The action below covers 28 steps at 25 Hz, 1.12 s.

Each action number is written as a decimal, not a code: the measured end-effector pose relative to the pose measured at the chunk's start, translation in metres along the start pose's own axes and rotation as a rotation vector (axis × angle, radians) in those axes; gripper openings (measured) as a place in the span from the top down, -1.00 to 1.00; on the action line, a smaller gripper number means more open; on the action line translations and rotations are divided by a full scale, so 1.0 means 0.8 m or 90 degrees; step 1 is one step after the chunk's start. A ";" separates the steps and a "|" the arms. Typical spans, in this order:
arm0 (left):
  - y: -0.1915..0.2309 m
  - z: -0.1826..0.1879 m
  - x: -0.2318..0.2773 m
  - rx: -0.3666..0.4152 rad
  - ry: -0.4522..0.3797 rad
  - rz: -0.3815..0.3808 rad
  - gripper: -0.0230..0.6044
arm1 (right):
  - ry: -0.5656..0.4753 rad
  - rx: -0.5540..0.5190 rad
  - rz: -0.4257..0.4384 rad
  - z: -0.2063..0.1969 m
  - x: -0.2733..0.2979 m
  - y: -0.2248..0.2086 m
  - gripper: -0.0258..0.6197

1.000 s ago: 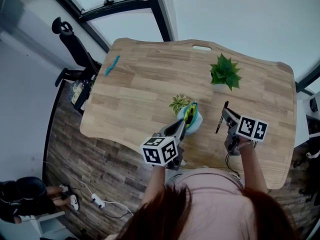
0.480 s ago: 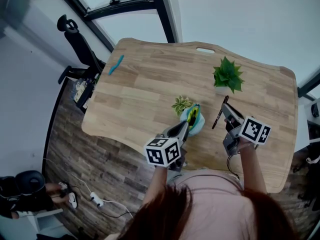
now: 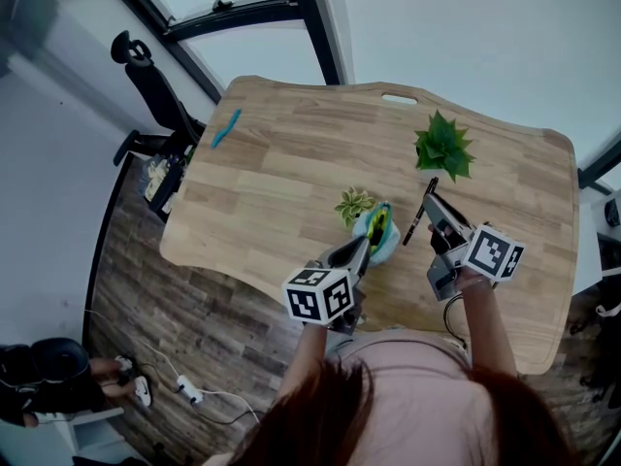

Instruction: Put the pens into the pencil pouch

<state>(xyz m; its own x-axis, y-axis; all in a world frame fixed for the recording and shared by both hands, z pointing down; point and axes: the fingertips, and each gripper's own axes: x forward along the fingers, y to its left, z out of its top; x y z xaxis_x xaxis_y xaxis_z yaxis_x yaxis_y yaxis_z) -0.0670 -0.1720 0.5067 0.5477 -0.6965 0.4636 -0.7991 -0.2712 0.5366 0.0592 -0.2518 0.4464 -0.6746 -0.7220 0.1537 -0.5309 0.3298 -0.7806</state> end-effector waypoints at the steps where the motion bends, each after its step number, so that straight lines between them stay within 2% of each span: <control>1: 0.000 0.000 0.000 0.001 0.001 -0.001 0.89 | -0.006 0.000 0.009 0.001 0.001 0.005 0.78; 10: 0.000 -0.001 0.000 0.004 0.007 -0.009 0.89 | -0.052 -0.037 0.070 0.011 0.016 0.041 0.78; 15: 0.000 0.000 -0.001 0.006 0.012 -0.010 0.89 | -0.050 -0.056 0.061 0.000 0.026 0.046 0.78; 20: 0.000 -0.001 0.002 0.007 0.013 -0.013 0.89 | -0.048 -0.108 0.073 -0.013 0.039 0.056 0.78; 28: -0.002 -0.002 0.000 -0.003 0.009 -0.012 0.89 | -0.012 -0.166 0.055 -0.046 0.053 0.048 0.78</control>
<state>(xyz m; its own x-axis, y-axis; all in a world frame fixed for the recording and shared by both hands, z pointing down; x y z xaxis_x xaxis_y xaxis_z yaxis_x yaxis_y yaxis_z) -0.0656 -0.1709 0.5069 0.5660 -0.6816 0.4638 -0.7877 -0.2813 0.5480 -0.0088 -0.2475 0.4452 -0.7154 -0.6941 0.0802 -0.5873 0.5351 -0.6072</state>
